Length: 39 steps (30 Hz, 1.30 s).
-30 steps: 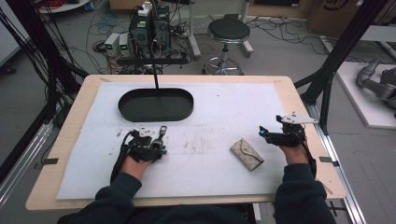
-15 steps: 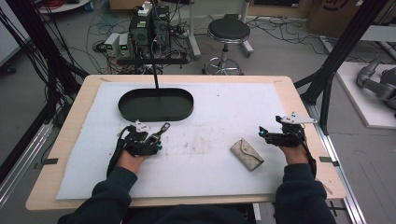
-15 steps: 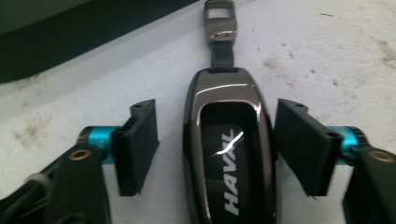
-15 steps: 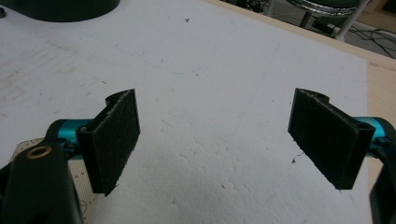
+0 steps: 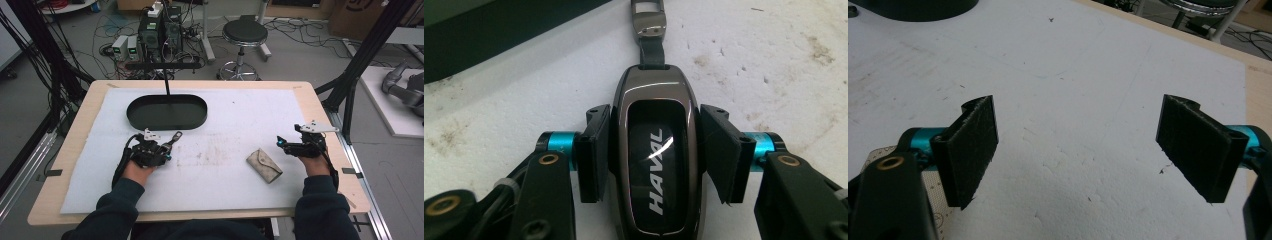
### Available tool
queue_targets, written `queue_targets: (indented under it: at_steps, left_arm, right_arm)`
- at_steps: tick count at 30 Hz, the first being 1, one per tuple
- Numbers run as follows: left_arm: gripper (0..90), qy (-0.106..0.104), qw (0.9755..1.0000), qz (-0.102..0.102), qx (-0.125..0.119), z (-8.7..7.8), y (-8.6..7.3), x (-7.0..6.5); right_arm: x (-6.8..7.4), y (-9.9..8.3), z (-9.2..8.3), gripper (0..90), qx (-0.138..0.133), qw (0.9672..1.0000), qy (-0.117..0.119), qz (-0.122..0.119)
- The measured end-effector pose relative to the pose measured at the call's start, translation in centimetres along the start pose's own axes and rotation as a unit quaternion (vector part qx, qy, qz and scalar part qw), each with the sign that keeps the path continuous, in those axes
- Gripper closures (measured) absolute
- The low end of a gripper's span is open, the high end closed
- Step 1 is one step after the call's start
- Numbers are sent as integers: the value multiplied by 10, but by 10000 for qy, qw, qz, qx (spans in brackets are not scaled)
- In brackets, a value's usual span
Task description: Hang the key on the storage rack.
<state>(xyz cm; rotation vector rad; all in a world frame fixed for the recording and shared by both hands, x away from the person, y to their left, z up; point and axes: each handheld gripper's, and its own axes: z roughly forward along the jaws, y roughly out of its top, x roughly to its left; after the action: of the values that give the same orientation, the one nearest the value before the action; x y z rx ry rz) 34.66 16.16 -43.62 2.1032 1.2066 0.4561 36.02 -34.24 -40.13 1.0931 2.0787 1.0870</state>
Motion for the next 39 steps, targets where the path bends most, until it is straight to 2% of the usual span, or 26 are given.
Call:
queue_targets:
  at_steps: [3, 5, 6, 12, 13, 18, 20, 21, 23, 24, 25, 26, 28, 29, 30, 32, 33, 34, 35, 36, 37, 39]
  left_arm:
    - [485, -72, 9998, -100, -176, -6, 3, 3]
    - [485, -74, 9997, -96, -219, -8, 4, 4]
    - [485, -127, 9992, -127, -349, -12, 6, 4]
    - [485, -218, 9977, -104, -628, -23, 11, 5]
    - [485, -261, 9966, -150, -765, -28, 14, 5]
    - [485, -334, 9924, -282, -1153, -42, 25, 11]
    - [485, -322, 9919, -244, -1201, -46, 27, 14]
    - [485, -280, 9898, -305, -1360, -52, 32, 18]
    - [485, -249, 9872, -391, -1523, -58, 37, 26]
    - [485, -249, 9872, -391, -1523, -58, 37, 26]
    - [485, -270, 9842, -522, -1672, -65, 44, 34]
    - [485, -270, 9842, -522, -1672, -65, 44, 34]
    - [485, -262, 9811, -613, -1818, -72, 51, 42]
    - [485, -216, 9776, -684, -1981, -79, 59, 50]
    - [485, -216, 9776, -684, -1981, -79, 59, 50]
    - [485, -176, 9745, -720, -2120, -86, 66, 59]
    - [485, -200, 9707, -789, -2259, -92, 73, 69]
    - [484, -200, 9707, -789, -2259, -92, 73, 69]
    - [485, -184, 9694, -816, -2306, -94, 77, 75]
    - [484, -80, 9672, -907, -2370, -99, 84, 85]
    - [484, -80, 9672, -907, -2370, -99, 84, 85]
    - [485, 45, 9650, -975, -2434, -101, 90, 95]
  right_arm:
    - [-1, 0, 0, 213, -3, 10000, 20, -12]
    - [-1, -1, 0, 213, 2, 10000, 15, 16]
    - [-2, -1, 0, 213, -7, 10000, 26, 19]
    - [-2, -1, -1, 213, -21, 10000, -24, 48]
    - [-2, -1, -1, 213, -18, 10000, -18, 42]
    - [-1, 0, -2, 213, -58, 10000, -46, 52]
    - [-1, 0, -2, 213, -64, 10000, -46, 55]
    - [-2, 0, -2, 213, -61, 10000, -49, 52]
    - [-2, 0, -1, 213, -54, 10000, -49, 66]
    - [-2, 0, -1, 213, -57, 9999, -49, 71]
    - [-2, 0, -1, 213, -59, 10000, -52, 59]
    - [-2, 0, -1, 213, -59, 10000, -52, 59]
    - [-2, 0, -1, 213, -59, 10000, -54, 55]
    - [-2, 1, -1, 213, -69, 9999, -50, 53]
    - [-2, 1, -1, 213, -67, 10000, -51, 51]
    - [-2, 1, -1, 213, -68, 10000, -50, 39]
    - [-2, 1, -1, 213, -64, 10000, -52, 46]
    - [-1, 1, -1, 213, -64, 10000, -54, 49]
    - [-1, 1, 0, 213, -64, 10000, -40, 41]
    - [-1, 1, 0, 213, -66, 10000, -40, 39]
    - [-1, 1, 0, 213, -72, 10000, -48, 32]
    - [-1, 1, 0, 213, -59, 10000, -35, 46]
